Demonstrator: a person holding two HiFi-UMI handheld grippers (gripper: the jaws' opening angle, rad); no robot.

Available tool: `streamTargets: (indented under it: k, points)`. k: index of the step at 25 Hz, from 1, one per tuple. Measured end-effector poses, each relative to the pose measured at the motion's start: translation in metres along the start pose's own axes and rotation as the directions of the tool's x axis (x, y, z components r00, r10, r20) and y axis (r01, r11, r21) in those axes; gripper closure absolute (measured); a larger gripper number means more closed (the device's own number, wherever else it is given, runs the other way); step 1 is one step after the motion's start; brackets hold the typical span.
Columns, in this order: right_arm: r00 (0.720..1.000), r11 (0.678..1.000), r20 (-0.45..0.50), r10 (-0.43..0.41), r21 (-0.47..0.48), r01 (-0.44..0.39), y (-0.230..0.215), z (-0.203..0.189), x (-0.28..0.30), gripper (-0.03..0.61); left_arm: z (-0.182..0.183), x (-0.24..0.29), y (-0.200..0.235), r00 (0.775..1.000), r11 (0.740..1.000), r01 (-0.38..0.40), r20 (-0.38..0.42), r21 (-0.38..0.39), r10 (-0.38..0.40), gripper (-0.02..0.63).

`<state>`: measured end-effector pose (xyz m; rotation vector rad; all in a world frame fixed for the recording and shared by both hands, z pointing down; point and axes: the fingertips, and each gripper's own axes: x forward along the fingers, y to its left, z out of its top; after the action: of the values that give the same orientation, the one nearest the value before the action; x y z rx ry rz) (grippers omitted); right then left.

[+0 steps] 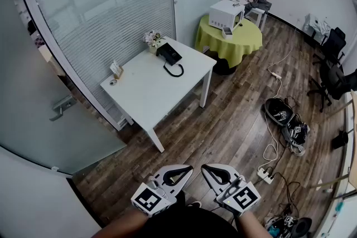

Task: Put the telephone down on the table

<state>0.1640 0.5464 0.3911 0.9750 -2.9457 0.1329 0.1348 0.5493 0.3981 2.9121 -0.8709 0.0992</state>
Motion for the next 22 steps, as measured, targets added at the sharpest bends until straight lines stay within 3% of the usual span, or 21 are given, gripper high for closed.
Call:
streamTargets:
  k: [16, 22]
  points:
    - [1.000, 1.000, 0.006, 0.019, -0.025, -0.018, 0.003, 0.006, -0.017, 0.555, 0.003, 0.008, -0.017, 0.999, 1.000, -0.022, -0.024, 0.022, 0.022, 0.604]
    - [1.000, 1.000, -0.007, -0.007, -0.002, 0.007, -0.009, 0.004, -0.009, 0.555, -0.002, 0.013, -0.005, 0.999, 1.000, -0.025, -0.035, 0.012, 0.025, 0.604]
